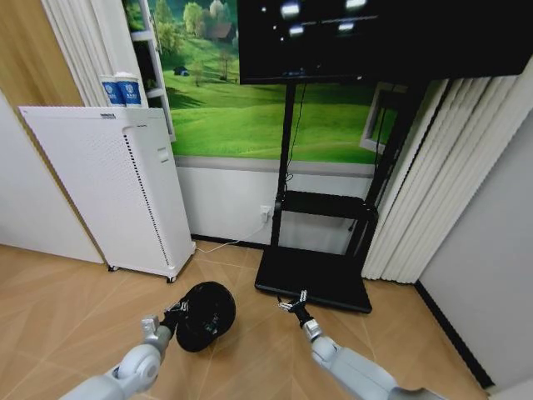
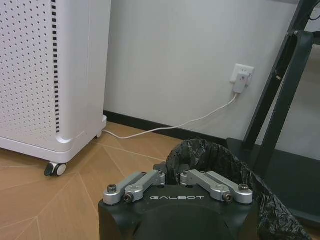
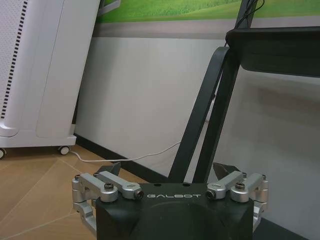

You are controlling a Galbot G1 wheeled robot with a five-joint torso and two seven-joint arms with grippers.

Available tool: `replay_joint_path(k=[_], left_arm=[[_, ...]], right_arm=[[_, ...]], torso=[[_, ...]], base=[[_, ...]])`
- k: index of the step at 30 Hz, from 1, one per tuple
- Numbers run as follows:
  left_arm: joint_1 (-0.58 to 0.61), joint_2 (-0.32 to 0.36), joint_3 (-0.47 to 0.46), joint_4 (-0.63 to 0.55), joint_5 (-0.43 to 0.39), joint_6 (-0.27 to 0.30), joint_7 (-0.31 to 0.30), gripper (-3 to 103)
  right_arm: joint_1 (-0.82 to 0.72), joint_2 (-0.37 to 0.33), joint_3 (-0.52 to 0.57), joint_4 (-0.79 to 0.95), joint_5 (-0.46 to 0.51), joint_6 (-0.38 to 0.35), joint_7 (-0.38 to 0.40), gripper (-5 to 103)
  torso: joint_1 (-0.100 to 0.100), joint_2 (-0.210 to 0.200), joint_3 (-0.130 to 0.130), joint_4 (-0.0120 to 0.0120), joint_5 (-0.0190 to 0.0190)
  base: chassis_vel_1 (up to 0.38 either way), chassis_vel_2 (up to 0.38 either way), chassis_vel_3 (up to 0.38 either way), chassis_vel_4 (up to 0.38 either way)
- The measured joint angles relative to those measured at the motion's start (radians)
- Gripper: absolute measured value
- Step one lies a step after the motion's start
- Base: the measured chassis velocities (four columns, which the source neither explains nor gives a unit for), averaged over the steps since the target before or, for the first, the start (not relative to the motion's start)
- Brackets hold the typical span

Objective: Pick up the trash bin and place the garbage on the floor into it.

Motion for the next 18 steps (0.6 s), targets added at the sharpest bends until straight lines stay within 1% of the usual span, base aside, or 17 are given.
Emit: replay_joint_path(k=[4, 9, 13, 15, 18], left_arm=[[0.001, 0.008, -0.003, -0.005, 0.000, -0.001, 0.002, 7], [0.001, 0.010, -0.003, -0.017, 0.000, -0.001, 0.000, 7], [0.008, 0.009, -0.006, -0.029, 0.002, -0.001, -0.005, 7], [0.011, 0.008, -0.008, -0.031, 0.003, -0.001, -0.006, 7], [0.016, 0.006, -0.011, -0.032, 0.007, -0.001, -0.006, 7]], right_arm=[[-0.016, -0.001, 0.008, 0.014, 0.002, 0.011, -0.006, 100], [-0.020, -0.006, 0.012, 0.028, -0.003, 0.014, -0.006, 100], [-0.025, -0.005, 0.033, 0.021, -0.052, 0.029, 0.022, 100], [-0.029, -0.004, 0.039, 0.020, -0.065, 0.029, 0.035, 100], [-0.035, -0.003, 0.043, 0.020, -0.073, 0.029, 0.045, 100]], torso=[[0.000, 0.000, 0.000, 0.0007, 0.0002], [0.000, 0.000, 0.000, 0.0004, 0.0002], [0.000, 0.000, 0.000, -0.0001, 0.0004], [0.000, 0.000, 0.000, -0.0005, -0.0003], [0.000, 0.000, 0.000, -0.0006, 0.0004]], base=[[-0.018, -0.026, 0.038, 0.031], [-0.107, -0.097, 0.127, 0.119], [-0.196, -0.185, 0.190, 0.188], [-0.210, -0.189, 0.190, 0.185], [-0.158, -0.148, 0.138, 0.123]])
